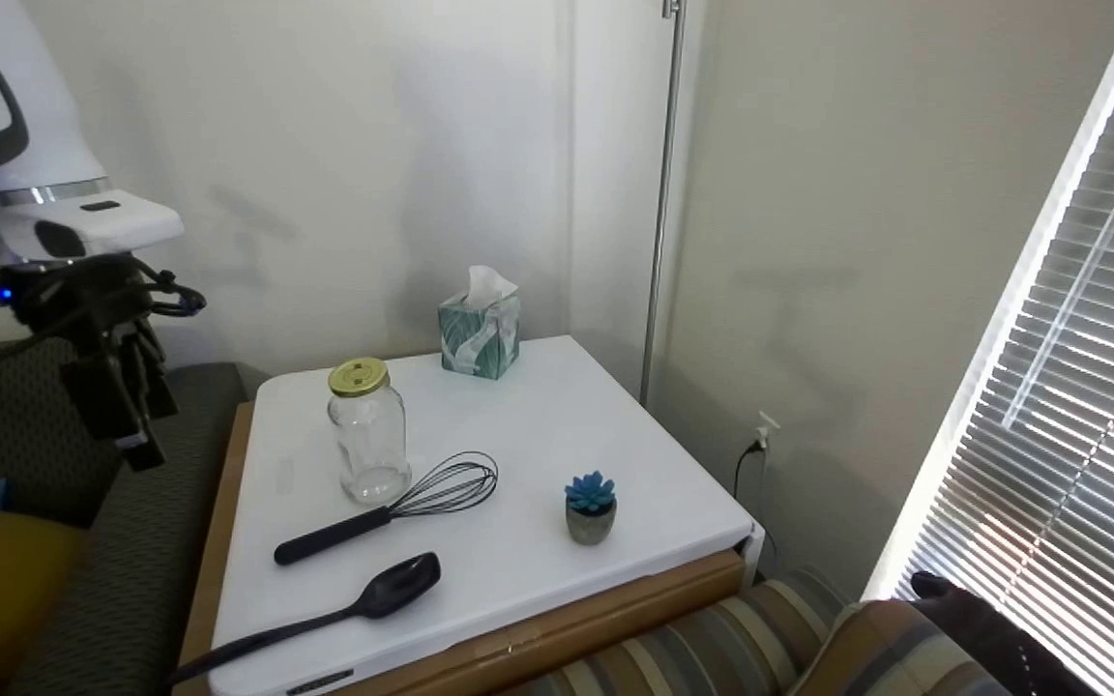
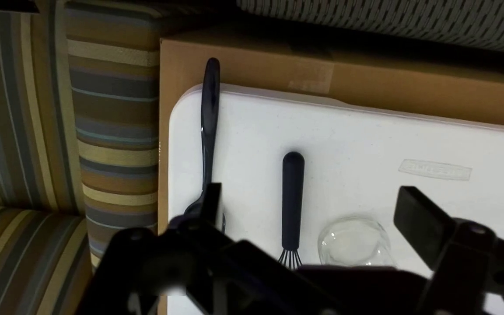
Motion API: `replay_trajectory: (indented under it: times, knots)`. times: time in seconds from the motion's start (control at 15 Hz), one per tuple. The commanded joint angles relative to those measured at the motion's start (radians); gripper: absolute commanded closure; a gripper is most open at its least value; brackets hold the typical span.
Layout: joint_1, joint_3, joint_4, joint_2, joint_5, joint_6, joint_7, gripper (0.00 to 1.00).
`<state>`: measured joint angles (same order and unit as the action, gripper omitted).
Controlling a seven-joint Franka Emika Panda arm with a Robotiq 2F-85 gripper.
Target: Move the glass bottle forward
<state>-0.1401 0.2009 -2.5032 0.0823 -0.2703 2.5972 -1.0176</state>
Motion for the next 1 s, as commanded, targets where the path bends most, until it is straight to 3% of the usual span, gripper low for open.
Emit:
replay_trajectory:
  times: [0.0,0.4,0.47,0.6,0.93]
  knots:
    - [-0.029,-0.035,-0.048,-0.003,-0.004,0.126,-0.037,0.00]
    - [-0.005,-0.048,-0.040,0.060,0.002,0.260,-0.004,0.03]
    - [-0.002,-0.050,-0.038,0.070,-0.001,0.274,0.001,0.26]
    - [-0.003,-0.055,-0.031,0.087,-0.014,0.297,0.004,0.31]
    - [0.009,-0.048,-0.028,0.117,-0.028,0.350,0.092,0.66]
